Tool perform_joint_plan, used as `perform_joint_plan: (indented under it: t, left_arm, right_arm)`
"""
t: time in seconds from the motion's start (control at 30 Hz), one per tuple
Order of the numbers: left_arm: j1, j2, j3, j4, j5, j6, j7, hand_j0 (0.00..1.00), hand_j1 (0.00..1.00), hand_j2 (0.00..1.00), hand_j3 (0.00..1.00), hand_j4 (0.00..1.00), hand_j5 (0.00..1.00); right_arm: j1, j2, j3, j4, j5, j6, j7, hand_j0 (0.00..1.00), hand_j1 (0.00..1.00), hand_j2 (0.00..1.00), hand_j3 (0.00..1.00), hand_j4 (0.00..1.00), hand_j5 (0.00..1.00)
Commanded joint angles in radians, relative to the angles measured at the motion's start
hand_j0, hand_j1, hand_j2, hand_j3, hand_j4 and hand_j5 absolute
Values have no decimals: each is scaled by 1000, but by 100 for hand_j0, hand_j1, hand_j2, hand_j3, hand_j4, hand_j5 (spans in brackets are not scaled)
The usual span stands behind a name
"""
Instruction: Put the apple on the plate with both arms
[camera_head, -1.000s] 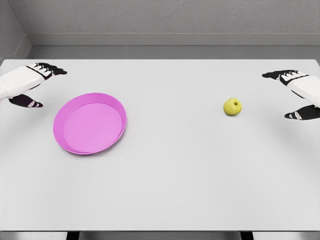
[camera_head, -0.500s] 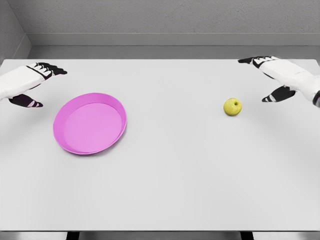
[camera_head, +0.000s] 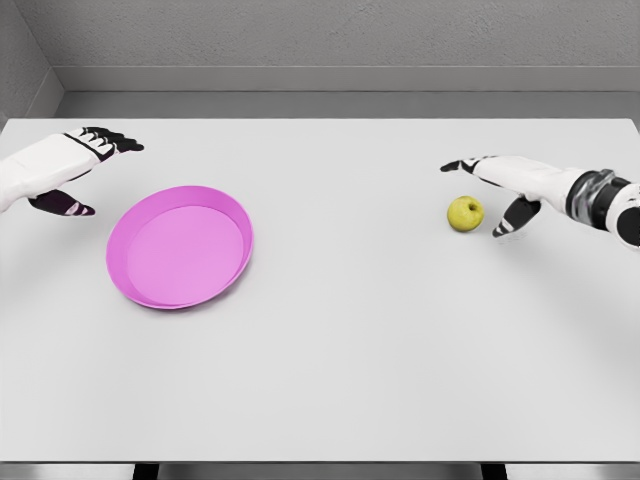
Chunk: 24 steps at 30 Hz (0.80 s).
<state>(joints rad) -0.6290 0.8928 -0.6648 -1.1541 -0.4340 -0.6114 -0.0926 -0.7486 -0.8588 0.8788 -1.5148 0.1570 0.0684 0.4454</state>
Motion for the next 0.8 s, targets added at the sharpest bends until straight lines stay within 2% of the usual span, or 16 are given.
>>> perform_joint_plan:
  t: [0.0,0.23,0.37,0.47,0.63,0.77]
  left_arm:
    - [0,0,2,-1,6,0,1,100,100,100,100,100,100]
    - [-5,-12,8,1,8,0,2,100,100,100,100,100,100]
    - [-8,-12,11,-1,3,0,1,100,100,100,100,100,100]
    - [-9,-12,13,-1,-3,0,1,100,100,100,100,100,100]
    - [-11,-14,14,5,-20,0,-1,100,100,100,100,100,100]
    - [-11,-28,22,7,-22,0,-1,100,100,100,100,100,100]
  right_arm:
    - [-2,29,57,50,-1,1,12,100,100,100,100,100,100]
    - [-5,37,72,65,-1,1,12,100,100,100,100,100,100]
    - [-40,38,83,96,-2,1,13,100,100,100,100,100,100]
    - [-71,72,100,148,-4,2,12,100,100,100,100,100,100]
    - [-74,72,109,151,-4,2,12,100,100,100,100,100,100]
    - [-74,72,118,153,-4,1,12,88,88,88,88,88,88]
